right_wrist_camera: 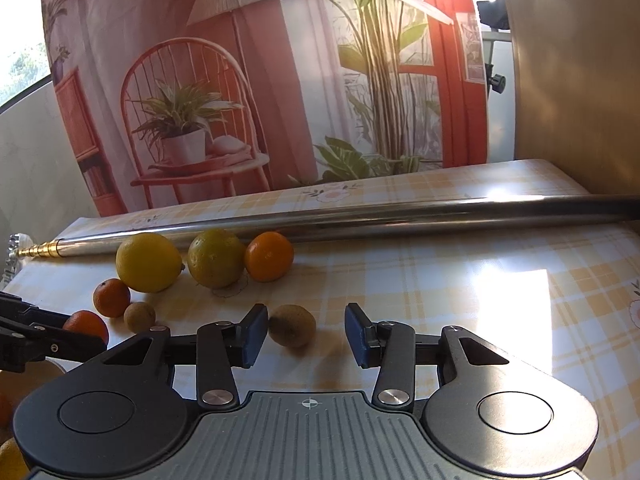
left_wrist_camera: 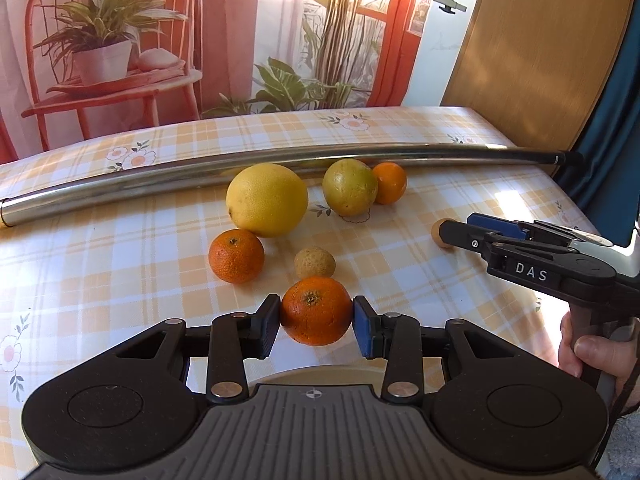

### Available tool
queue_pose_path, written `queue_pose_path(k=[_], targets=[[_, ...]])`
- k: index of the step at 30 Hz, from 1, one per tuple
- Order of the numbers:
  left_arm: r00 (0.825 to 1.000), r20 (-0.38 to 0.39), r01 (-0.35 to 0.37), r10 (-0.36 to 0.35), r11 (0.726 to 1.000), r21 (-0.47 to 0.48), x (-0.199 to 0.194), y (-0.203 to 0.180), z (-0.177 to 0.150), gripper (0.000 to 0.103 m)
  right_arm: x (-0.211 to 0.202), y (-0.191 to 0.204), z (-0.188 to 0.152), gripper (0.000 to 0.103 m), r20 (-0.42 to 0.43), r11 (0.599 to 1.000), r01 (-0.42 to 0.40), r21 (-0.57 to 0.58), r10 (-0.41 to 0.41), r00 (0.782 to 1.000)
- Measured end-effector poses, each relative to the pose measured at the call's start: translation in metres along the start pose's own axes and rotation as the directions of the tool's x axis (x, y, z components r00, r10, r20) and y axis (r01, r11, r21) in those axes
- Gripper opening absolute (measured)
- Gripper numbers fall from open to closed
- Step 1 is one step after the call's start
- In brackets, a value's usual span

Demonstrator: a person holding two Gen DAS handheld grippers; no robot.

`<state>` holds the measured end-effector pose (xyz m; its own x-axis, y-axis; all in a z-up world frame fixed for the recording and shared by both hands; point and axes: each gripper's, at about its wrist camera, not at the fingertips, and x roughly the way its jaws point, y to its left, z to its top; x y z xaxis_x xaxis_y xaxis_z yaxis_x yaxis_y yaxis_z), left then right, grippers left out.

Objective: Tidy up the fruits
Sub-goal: 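Grasp a textured orange with the left tool while the right tool grasps a brown kiwi, then carry the orange and kiwi over the white plate with both tools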

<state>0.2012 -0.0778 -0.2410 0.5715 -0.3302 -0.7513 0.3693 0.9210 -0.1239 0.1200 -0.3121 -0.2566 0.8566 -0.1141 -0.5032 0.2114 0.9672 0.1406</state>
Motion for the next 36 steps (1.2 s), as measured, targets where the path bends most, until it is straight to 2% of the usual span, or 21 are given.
queue_pose_path(k=[8,13,19,25,29,36], targets=[[0.997,0.071,-0.038,0.038,0.999,-0.006,-0.028,0.000,-0.006,0.041,0.007,0.004,0.000,0.035,-0.022,1.000,0.012,0.007,-0.012,1.000],[0.995,0.081,-0.062,0.060,0.998,0.017,-0.038,-0.003,-0.015,0.041,0.008,0.011,-0.001,0.025,-0.042,0.999,0.004,-0.041,-0.006,0.999],[0.992,0.098,-0.076,0.074,0.997,0.018,-0.049,-0.003,-0.023,0.041,0.007,0.013,-0.002,0.025,-0.042,0.999,0.005,-0.050,-0.007,0.999],[0.991,0.105,-0.083,0.082,0.997,-0.003,-0.056,-0.001,-0.028,0.041,0.012,0.016,0.000,0.030,-0.054,0.997,0.008,-0.081,-0.012,0.998],[0.991,0.105,-0.084,0.085,0.996,-0.015,-0.058,-0.001,-0.032,0.041,0.012,0.017,-0.001,0.026,-0.056,0.996,0.003,-0.087,-0.008,0.998],[0.995,0.087,-0.050,0.056,0.996,-0.078,-0.066,0.002,-0.041,0.041,-0.003,0.013,-0.005,0.026,0.012,0.998,-0.020,-0.063,0.021,1.000]])
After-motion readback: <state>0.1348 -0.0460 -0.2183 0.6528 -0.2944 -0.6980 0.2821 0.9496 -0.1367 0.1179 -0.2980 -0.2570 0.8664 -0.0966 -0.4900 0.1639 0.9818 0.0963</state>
